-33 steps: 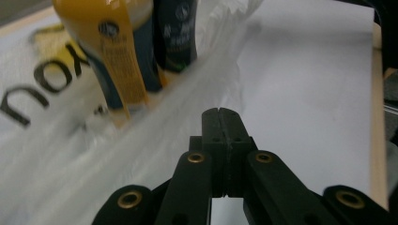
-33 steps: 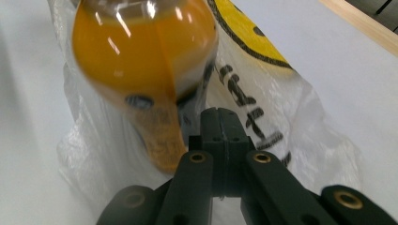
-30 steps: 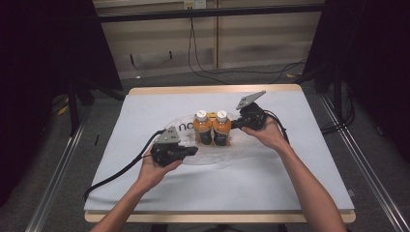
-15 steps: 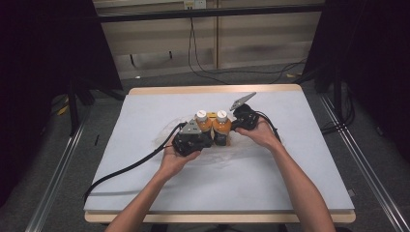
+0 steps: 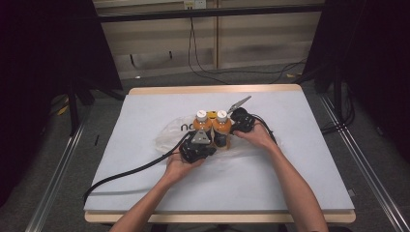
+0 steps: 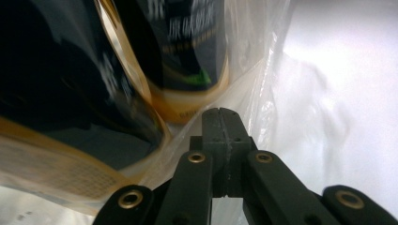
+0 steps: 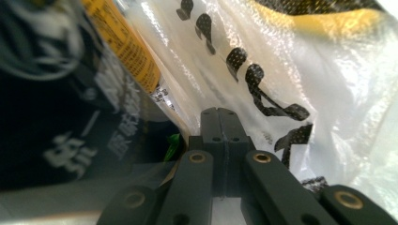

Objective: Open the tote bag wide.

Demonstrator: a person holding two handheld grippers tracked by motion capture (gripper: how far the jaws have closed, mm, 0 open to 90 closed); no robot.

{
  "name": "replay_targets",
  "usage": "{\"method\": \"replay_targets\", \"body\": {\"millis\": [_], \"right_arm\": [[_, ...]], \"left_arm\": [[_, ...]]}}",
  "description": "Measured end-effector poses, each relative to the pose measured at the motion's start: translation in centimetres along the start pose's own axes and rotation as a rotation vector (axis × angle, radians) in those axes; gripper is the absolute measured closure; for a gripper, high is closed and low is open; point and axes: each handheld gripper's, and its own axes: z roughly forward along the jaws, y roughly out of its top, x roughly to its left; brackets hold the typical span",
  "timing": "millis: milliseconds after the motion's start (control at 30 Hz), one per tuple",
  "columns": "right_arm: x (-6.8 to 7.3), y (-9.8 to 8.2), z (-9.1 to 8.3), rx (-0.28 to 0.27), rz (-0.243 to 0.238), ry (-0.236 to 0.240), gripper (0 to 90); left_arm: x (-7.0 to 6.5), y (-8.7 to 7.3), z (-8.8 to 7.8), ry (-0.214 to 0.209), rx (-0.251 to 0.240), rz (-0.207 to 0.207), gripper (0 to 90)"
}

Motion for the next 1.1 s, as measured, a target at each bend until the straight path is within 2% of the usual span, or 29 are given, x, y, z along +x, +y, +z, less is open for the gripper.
{"method": "replay_targets", "body": {"millis": [33, 167, 300, 333, 467, 533, 633, 700, 733, 800, 833, 867, 900, 967, 1100], "right_arm": [[0.0, 0.0, 0.0, 0.000, 0.000, 0.000, 90.0], [-0.2, 0.1, 0.3, -0.017, 0.008, 0.006, 90.0], [-0.3, 0.3, 0.5, -0.020, 0.016, -0.006, 90.0], [-0.4, 0.4, 0.6, -0.024, 0.008, -0.010, 90.0], [-0.4, 0.8, 0.8, -0.018, 0.021, -0.035, 90.0], [-0.3, 1.5, 1.1, 0.010, 0.043, -0.079, 90.0], [-0.4, 1.9, 1.2, 0.018, 0.047, -0.092, 90.0], [-0.5, 2.1, 1.3, 0.023, 0.056, -0.106, 90.0], [-0.7, 2.3, 1.5, 0.021, 0.071, -0.103, 90.0], [-0.8, 2.3, 1.5, 0.020, 0.080, -0.101, 90.0], [-1.1, 2.4, 1.6, 0.019, 0.102, -0.100, 90.0], [-1.1, 2.4, 1.6, 0.019, 0.102, -0.100, 90.0], [-1.3, 2.7, 1.7, 0.019, 0.107, -0.112, 90.0], [-1.2, 2.8, 1.7, 0.022, 0.115, -0.119, 90.0], [-1.4, 3.1, 2.0, 0.013, 0.129, -0.132, 90.0]], "left_arm": [[0.0, -0.1, 0.1, 0.008, 0.013, -0.006, 90.0], [-0.1, -0.4, 0.7, 0.015, 0.032, 0.024, 90.0], [-0.1, -0.4, 0.6, 0.014, 0.040, 0.015, 90.0], [-0.2, -0.5, 0.5, 0.010, 0.039, 0.005, 90.0], [-0.5, -0.5, 0.3, -0.008, 0.052, 0.020, 90.0], [-0.8, -0.6, 0.2, -0.016, 0.060, 0.035, 90.0], [-0.8, -0.7, 0.1, -0.022, 0.053, 0.043, 90.0], [-1.0, -0.8, 0.0, -0.034, 0.045, 0.032, 90.0], [-1.0, -0.9, -0.1, -0.038, 0.056, 0.051, 90.0], [-1.2, -0.9, -0.2, -0.044, 0.053, 0.040, 90.0], [-1.3, -0.9, -0.2, -0.046, 0.054, 0.041, 90.0], [-1.2, -0.9, -0.3, -0.047, 0.070, 0.066, 90.0], [-1.4, -1.0, -0.3, -0.051, 0.063, 0.045, 90.0], [-1.5, -1.1, -0.3, -0.061, 0.044, 0.035, 90.0], [-1.8, -1.3, -0.6, -0.079, 0.048, 0.055, 90.0]]}}
